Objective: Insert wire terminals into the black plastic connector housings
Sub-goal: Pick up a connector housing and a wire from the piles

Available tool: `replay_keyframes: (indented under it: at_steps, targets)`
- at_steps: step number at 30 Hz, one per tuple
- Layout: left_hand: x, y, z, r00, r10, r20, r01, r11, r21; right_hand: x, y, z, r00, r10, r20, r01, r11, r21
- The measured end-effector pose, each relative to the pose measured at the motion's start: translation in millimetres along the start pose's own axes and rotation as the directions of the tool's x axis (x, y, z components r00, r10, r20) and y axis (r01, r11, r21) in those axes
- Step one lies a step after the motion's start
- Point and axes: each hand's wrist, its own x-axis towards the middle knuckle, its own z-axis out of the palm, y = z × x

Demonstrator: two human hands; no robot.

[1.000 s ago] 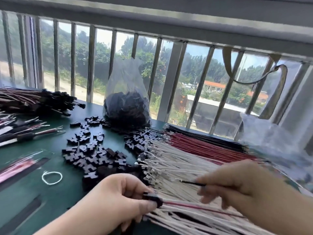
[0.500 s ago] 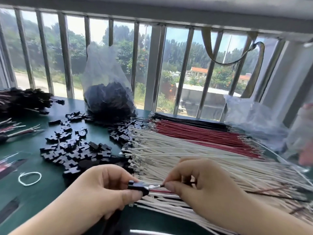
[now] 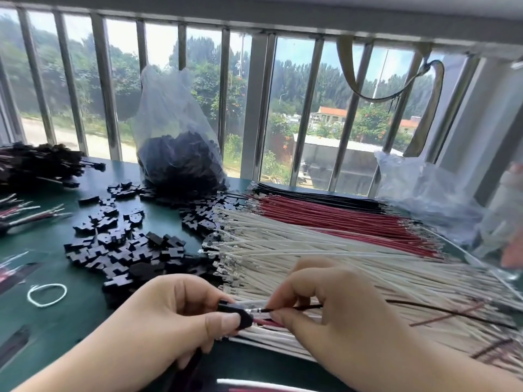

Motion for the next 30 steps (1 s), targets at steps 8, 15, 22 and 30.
replay_keyframes:
  at_steps: [8, 15, 22, 30]
  targets:
    - [2.0, -8.3, -1.4, 0.994, -0.017, 0.105, 0.043, 0.966, -0.253, -1.6, 2.8, -1.1, 0.883, -0.413, -0.222, 0.363, 0.902, -0.233]
    - [3.2, -7.0, -1.5, 0.995, 0.009, 0.095, 0.015, 0.968, -0.252, -0.2, 4.3, -3.2, 0.810, -0.532, -0.248, 0.400, 0.810, -0.430]
    - [1.1, -4.5, -0.2, 0.997, 0.034, 0.065, -0.022, 0.985, -0.170, -3.1, 6.5, 5.5, 0.865, -0.437, -0.246, 0.377, 0.890, -0.255]
    - [-0.9, 0.0, -0.9, 0.996, 0.024, 0.083, -0.011, 0.988, -0.153, 2.4, 9.5, -9.4, 0.985, -0.166, -0.038, 0.171, 0.953, 0.249]
